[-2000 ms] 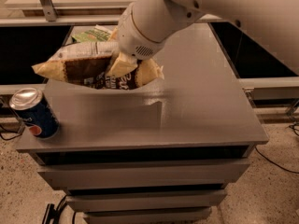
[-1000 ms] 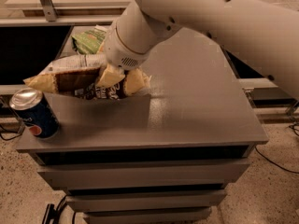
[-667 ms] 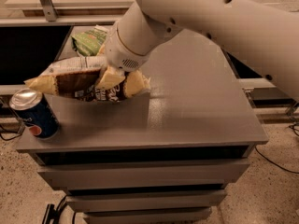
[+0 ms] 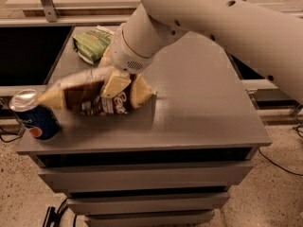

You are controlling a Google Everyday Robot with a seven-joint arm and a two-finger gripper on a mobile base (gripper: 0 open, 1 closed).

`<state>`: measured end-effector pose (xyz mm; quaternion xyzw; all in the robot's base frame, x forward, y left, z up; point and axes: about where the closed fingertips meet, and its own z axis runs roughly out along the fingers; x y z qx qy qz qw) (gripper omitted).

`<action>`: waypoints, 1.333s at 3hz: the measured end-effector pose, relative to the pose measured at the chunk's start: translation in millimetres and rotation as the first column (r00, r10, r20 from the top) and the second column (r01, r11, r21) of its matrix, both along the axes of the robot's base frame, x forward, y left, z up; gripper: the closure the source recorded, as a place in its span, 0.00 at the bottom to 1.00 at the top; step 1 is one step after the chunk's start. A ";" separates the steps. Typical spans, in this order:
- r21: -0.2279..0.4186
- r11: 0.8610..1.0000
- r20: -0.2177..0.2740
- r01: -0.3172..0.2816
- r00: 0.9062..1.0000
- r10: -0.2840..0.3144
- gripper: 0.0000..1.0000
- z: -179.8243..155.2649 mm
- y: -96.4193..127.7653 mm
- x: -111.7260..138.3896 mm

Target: Move brown chip bag near pepsi can

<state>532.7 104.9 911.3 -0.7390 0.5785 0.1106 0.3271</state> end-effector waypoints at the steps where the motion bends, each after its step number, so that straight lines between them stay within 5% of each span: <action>1: -0.006 1.000 -0.015 0.018 1.000 -0.018 0.00 -7.7 -3.7 6.8; 4: -0.016 1.000 -0.030 0.001 1.000 -0.001 0.00 -3.5 -20.7 1.3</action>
Offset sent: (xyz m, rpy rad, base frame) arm 0.0203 -0.0148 -0.0245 -0.0190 0.0493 -0.0550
